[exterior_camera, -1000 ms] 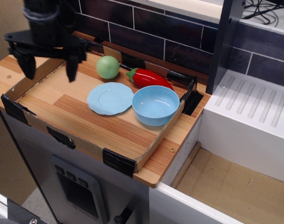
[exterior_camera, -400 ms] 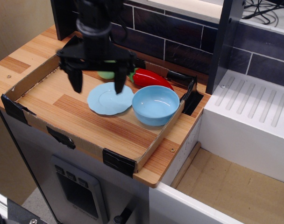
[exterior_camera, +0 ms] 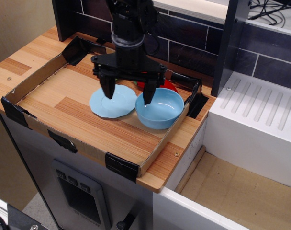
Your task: Put bowl on plate
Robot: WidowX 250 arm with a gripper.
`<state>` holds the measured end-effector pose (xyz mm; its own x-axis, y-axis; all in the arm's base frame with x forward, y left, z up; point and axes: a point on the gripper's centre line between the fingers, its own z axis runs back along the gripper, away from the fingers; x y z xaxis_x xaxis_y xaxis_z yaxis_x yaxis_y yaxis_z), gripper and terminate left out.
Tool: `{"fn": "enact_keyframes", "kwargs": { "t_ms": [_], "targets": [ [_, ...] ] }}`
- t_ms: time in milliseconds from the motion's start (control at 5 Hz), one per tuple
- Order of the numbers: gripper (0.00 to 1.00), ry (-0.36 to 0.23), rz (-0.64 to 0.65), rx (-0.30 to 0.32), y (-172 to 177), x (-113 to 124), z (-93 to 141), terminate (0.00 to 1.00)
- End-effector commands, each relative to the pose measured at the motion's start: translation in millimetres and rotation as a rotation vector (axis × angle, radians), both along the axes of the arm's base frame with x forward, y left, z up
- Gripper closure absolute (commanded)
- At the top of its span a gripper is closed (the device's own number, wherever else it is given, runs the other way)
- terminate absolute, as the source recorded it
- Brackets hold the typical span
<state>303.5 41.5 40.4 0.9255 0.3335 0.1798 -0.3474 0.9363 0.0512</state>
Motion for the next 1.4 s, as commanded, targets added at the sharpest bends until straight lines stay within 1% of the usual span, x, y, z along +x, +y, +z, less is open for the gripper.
{"fn": "enact_keyframes", "kwargs": {
  "t_ms": [0,400,600,800,1000,1200],
  "targets": [
    [0.00,-0.012,-0.080,0.002,-7,12,1,0.00],
    [0.00,0.016,-0.085,-0.006,-15,17,-14,0.00],
    [1.00,-0.007,-0.073,-0.012,-17,17,-15,0.00],
    [1.00,-0.019,-0.054,-0.040,-16,14,-3,0.00],
    [1.00,-0.045,-0.016,-0.090,-7,8,19,0.00],
    [1.00,-0.036,0.001,-0.093,3,2,23,0.00]
  ]
}}
